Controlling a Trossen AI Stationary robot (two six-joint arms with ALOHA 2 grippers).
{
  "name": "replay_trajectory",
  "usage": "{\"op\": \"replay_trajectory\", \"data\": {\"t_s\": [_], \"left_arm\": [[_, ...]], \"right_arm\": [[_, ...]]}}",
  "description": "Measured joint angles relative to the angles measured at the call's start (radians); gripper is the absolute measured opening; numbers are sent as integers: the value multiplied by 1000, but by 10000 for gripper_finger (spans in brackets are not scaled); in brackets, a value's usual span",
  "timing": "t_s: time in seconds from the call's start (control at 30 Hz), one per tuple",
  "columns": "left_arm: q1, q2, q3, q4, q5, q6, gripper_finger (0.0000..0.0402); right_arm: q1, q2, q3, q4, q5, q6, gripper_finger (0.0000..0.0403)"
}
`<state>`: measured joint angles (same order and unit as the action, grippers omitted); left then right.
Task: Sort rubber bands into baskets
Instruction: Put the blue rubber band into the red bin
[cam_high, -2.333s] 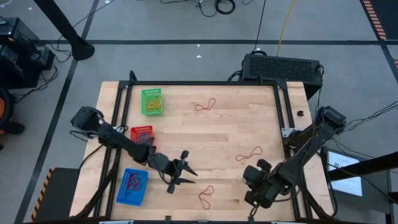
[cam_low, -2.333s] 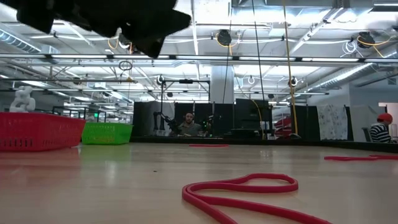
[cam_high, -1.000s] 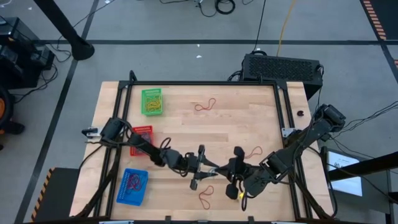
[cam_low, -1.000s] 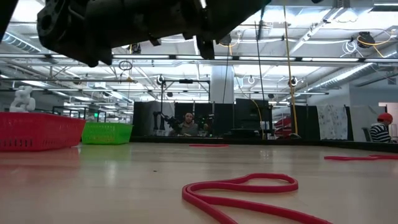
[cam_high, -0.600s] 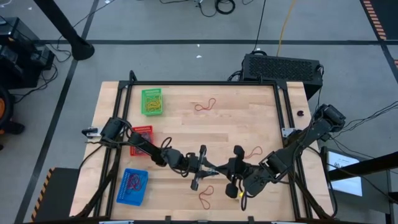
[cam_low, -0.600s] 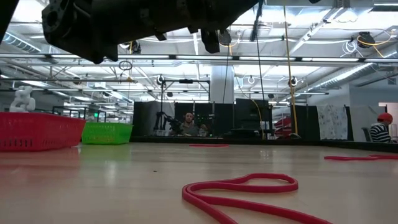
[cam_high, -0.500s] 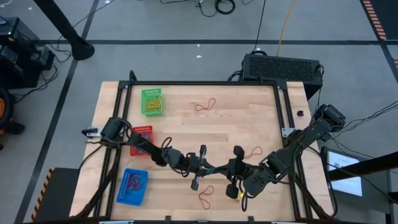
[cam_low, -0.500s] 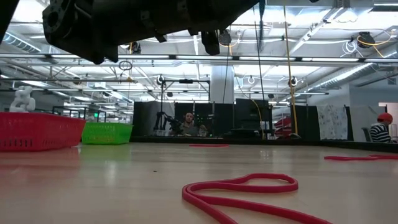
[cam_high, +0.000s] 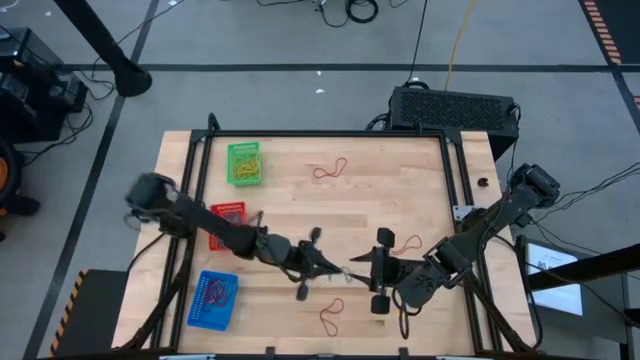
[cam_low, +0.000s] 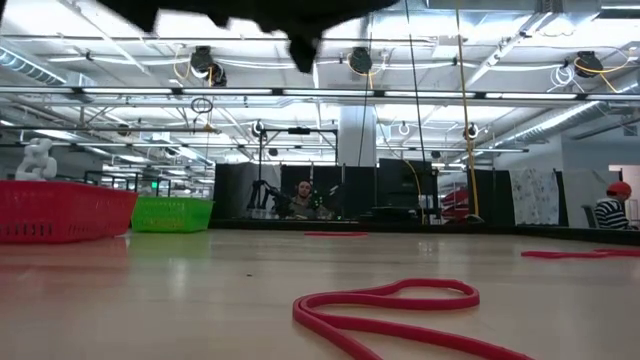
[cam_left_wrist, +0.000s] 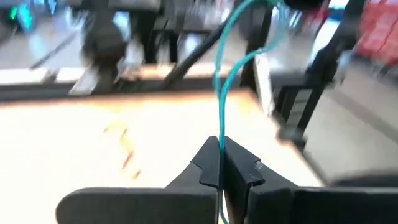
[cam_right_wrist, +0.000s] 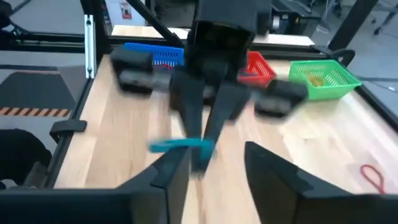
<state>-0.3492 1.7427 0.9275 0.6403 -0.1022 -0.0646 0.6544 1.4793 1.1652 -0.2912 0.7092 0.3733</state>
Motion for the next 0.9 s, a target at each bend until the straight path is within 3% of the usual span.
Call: {"op": "replay_trajectory", "data": {"t_s": [0.17,0.27,0.4,0.53,0.7,0.9], "left_arm": [[-1,-272,0,-567,-155,-42,3],[0,-422,1,-905,-244,-162,2],[0,-571,1,-1322,-316,-411,2],[0,-643,1,-1676,-275,-785,2],[-12,-650,0,-1871,-248,-1042,2],[-3,-627,-72,-1814,-202,-1109,2]], "right_arm": [[2,-34,0,-71,10,-16,169],[2,-26,0,-121,75,-16,171],[-9,5,0,-178,150,-15,171],[-29,21,0,-177,149,-15,171],[-39,21,0,-179,147,1,171],[-39,21,0,-177,144,-14,171]]}}
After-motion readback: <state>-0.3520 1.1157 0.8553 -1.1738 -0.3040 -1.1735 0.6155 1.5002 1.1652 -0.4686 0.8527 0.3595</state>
